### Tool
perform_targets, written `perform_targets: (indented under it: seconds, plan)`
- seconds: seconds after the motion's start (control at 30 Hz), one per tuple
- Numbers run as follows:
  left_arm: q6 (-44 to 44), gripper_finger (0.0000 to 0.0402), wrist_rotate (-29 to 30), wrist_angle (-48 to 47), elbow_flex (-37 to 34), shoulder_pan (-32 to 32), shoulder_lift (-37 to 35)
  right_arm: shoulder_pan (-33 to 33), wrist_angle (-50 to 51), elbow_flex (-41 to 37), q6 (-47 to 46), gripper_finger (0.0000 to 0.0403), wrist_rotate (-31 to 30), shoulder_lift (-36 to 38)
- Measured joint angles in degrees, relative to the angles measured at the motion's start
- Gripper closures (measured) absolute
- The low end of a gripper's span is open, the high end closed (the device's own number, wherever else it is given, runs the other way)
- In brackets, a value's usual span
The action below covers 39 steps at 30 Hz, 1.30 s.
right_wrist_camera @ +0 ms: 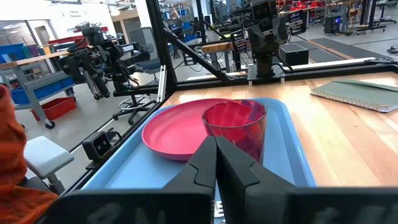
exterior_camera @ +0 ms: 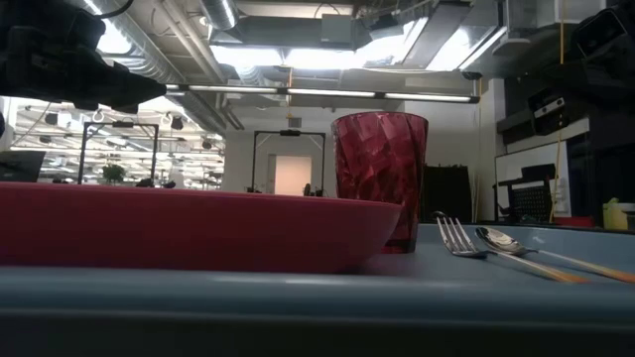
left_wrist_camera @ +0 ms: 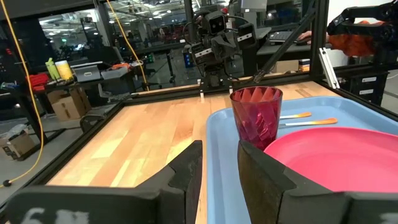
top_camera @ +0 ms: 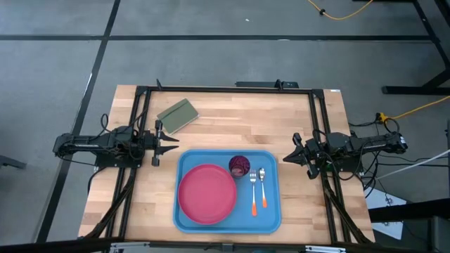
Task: Pick and place plate/cup/fork/spoon on tray
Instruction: Return to Home Position
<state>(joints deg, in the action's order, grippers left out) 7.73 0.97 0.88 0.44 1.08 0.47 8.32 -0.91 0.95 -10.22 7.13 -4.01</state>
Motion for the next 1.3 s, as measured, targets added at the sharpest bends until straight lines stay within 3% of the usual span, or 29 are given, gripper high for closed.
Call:
perform_targets:
  seconds: [1.3]
  plan:
    - [0.0,0.0307,0.0,0.0,0.0,0.0,0.0,0.0,0.0,0.0,0.0,0.0395,0.0,0.0]
